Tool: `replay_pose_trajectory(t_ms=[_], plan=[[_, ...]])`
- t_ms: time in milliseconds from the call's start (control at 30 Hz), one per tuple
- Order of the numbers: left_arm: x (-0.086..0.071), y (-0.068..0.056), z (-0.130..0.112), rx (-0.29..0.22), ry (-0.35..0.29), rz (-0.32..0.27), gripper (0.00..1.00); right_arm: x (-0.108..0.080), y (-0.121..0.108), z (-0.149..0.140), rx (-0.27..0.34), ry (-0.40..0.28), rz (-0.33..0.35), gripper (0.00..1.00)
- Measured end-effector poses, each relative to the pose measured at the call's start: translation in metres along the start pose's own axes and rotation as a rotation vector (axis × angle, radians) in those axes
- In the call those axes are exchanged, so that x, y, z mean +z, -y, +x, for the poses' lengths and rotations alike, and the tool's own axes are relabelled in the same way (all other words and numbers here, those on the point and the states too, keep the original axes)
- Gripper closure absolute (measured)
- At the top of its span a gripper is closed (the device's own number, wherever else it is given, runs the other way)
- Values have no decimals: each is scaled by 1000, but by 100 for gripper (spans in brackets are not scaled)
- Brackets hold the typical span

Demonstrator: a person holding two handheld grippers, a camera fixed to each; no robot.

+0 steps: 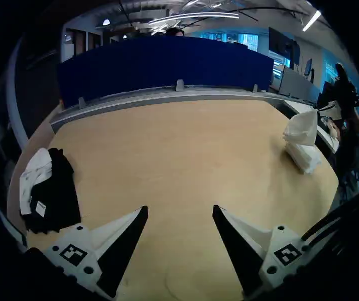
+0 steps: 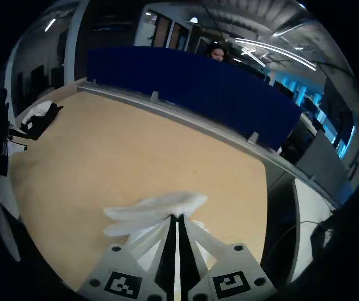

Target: Fold towel

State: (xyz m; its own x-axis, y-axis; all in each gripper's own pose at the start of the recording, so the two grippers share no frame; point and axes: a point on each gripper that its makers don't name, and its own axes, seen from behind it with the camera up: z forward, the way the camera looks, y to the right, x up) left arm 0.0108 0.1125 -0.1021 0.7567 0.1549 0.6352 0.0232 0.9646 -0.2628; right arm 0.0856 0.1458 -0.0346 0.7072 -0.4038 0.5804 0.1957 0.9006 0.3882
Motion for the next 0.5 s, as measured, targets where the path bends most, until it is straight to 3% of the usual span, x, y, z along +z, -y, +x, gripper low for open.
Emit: replay_pose_trajectory(t_ms=[500], plan=[[4, -20, -1, 39, 16, -20, 4, -6, -17, -89, 89, 88, -46, 98]])
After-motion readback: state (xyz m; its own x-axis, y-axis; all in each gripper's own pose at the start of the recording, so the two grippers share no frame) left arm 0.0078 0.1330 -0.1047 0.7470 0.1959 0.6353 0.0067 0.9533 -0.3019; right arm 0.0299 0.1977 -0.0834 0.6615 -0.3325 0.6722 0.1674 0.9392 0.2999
